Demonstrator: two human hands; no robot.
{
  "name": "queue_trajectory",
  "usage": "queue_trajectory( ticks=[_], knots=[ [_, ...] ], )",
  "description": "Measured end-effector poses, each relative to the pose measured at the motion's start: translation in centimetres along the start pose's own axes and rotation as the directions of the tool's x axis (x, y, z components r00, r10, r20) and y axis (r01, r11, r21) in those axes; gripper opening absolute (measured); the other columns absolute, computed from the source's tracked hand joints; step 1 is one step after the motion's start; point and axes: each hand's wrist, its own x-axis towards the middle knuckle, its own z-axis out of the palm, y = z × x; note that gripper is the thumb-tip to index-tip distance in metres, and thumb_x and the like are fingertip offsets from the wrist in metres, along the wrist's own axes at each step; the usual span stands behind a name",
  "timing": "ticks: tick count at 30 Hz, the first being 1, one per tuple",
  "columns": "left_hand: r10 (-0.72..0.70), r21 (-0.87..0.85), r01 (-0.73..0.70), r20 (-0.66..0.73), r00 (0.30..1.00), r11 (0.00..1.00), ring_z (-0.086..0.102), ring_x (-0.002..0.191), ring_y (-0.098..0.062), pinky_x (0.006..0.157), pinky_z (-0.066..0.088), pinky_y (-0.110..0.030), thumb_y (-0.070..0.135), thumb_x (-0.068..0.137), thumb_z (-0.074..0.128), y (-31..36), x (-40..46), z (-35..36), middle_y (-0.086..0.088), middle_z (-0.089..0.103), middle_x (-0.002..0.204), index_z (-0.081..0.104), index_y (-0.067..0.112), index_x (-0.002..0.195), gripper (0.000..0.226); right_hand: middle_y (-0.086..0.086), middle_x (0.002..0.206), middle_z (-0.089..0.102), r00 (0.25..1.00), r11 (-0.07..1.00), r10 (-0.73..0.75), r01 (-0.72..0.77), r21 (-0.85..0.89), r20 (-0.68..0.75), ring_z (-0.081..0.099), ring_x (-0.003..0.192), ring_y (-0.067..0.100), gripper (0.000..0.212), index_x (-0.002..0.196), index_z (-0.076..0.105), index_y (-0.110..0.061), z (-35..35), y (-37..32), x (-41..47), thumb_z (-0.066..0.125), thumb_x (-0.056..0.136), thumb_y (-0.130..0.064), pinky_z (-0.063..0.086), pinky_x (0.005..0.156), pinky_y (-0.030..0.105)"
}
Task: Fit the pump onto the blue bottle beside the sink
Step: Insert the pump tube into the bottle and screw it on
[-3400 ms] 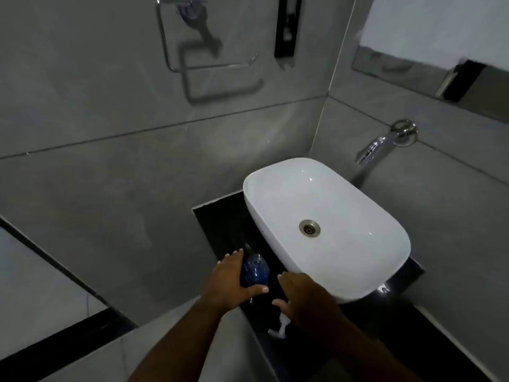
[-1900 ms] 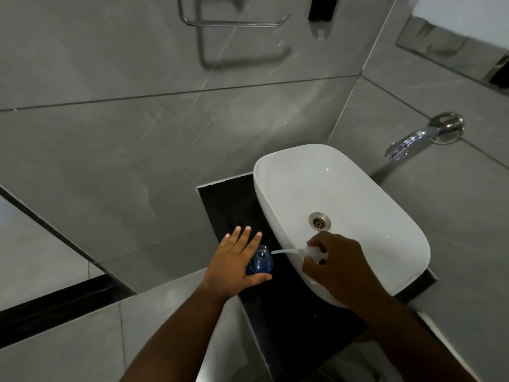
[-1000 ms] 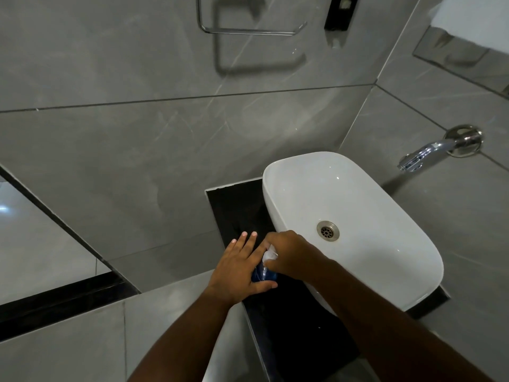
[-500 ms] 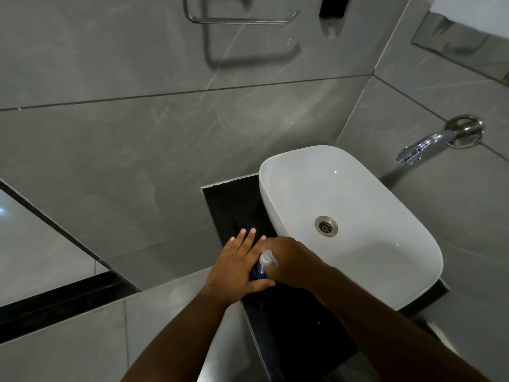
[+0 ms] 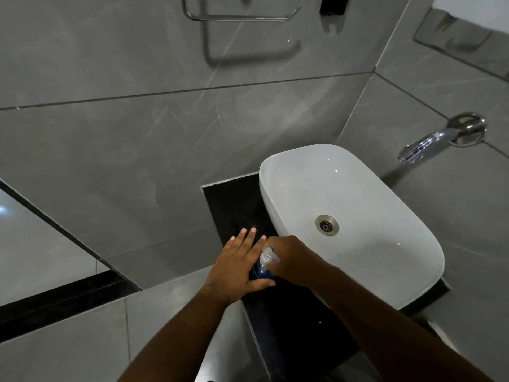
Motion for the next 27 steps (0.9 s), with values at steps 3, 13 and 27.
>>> queue_trajectory(
  ticks=[3,13,27],
  knots=[
    [-0.004,0.003,0.004,0.002,1.0,1.0,-0.018,0.146,-0.014,0.115,-0.011,-0.036,0.086,0.082,0.034,0.0,-0.1,0.1,0.003,-0.007,0.161,-0.005,0.036,0.151,0.094,0.008,0.107,0.067,0.995,0.995,0.082,-0.085,-0.06,-0.064,0.062,0.091,0.022,0.047,0.112,0.057,-0.013,0.4,0.1,0.3,0.068,0.079,-0.045,0.048,0.083,0.032],
    [-0.013,-0.008,0.013,0.002,1.0,1.0,-0.016,0.147,-0.016,0.114,-0.014,-0.034,0.086,0.081,0.033,0.3,-0.2,-0.3,0.002,-0.007,0.16,0.001,0.032,0.153,0.096,0.003,0.098,0.069,0.97,0.971,0.119,-0.068,0.231,-0.214,0.058,0.081,0.007,0.03,0.111,0.061,-0.011,3.3,0.9,-0.8,0.067,0.084,-0.022,0.05,0.079,0.017],
    [-0.012,-0.019,0.012,0.005,1.0,1.0,-0.017,0.146,-0.015,0.115,-0.011,-0.034,0.085,0.081,0.033,0.3,-0.2,-0.4,0.002,-0.006,0.16,0.006,0.032,0.154,0.094,-0.017,0.067,0.058,0.949,0.97,0.141,-0.075,0.233,-0.282,0.056,0.059,0.002,0.028,0.093,0.061,-0.02,3.4,0.7,-0.7,0.071,0.075,-0.039,0.041,0.058,0.011]
  ],
)
